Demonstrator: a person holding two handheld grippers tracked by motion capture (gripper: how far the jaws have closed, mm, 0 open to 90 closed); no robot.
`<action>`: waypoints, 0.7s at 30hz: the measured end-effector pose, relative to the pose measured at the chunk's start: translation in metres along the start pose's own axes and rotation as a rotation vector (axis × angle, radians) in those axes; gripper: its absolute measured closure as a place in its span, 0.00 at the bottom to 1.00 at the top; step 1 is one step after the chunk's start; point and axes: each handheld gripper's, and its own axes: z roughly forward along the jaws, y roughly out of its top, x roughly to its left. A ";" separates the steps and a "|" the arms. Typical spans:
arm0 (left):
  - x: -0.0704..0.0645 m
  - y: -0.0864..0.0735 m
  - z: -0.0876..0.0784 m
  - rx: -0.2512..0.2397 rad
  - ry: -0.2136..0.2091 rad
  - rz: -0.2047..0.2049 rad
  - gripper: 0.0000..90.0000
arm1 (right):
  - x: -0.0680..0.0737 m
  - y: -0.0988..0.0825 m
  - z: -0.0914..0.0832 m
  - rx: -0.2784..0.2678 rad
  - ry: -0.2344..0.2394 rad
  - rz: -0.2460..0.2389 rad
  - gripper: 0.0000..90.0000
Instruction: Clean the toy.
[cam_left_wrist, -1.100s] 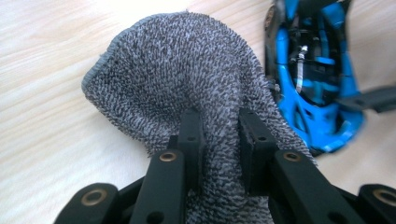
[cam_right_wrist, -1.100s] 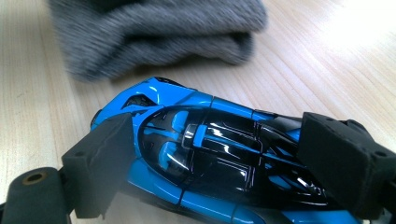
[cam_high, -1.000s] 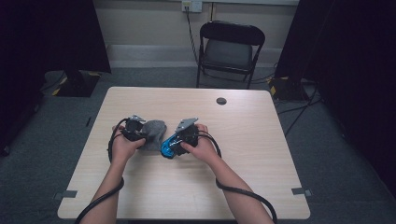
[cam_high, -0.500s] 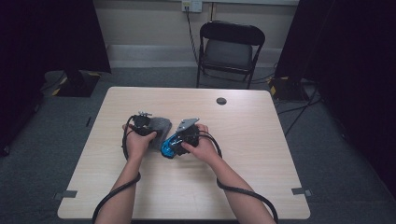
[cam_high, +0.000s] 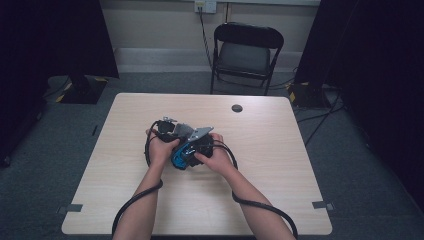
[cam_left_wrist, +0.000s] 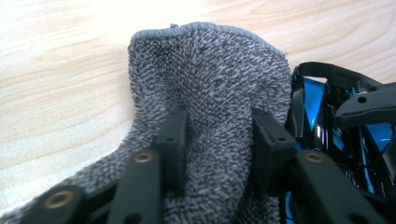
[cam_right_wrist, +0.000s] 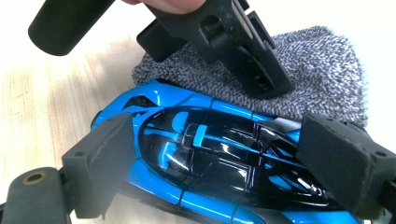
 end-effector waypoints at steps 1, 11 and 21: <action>0.000 0.001 0.000 0.004 -0.001 0.003 0.75 | 0.000 0.000 0.000 -0.001 0.000 0.000 0.12; -0.002 0.000 0.000 -0.003 0.005 0.004 0.81 | 0.000 0.000 0.000 0.001 0.001 -0.001 0.12; -0.008 0.006 0.010 -0.037 0.016 0.020 0.82 | -0.001 -0.001 0.000 -0.002 -0.001 -0.001 0.12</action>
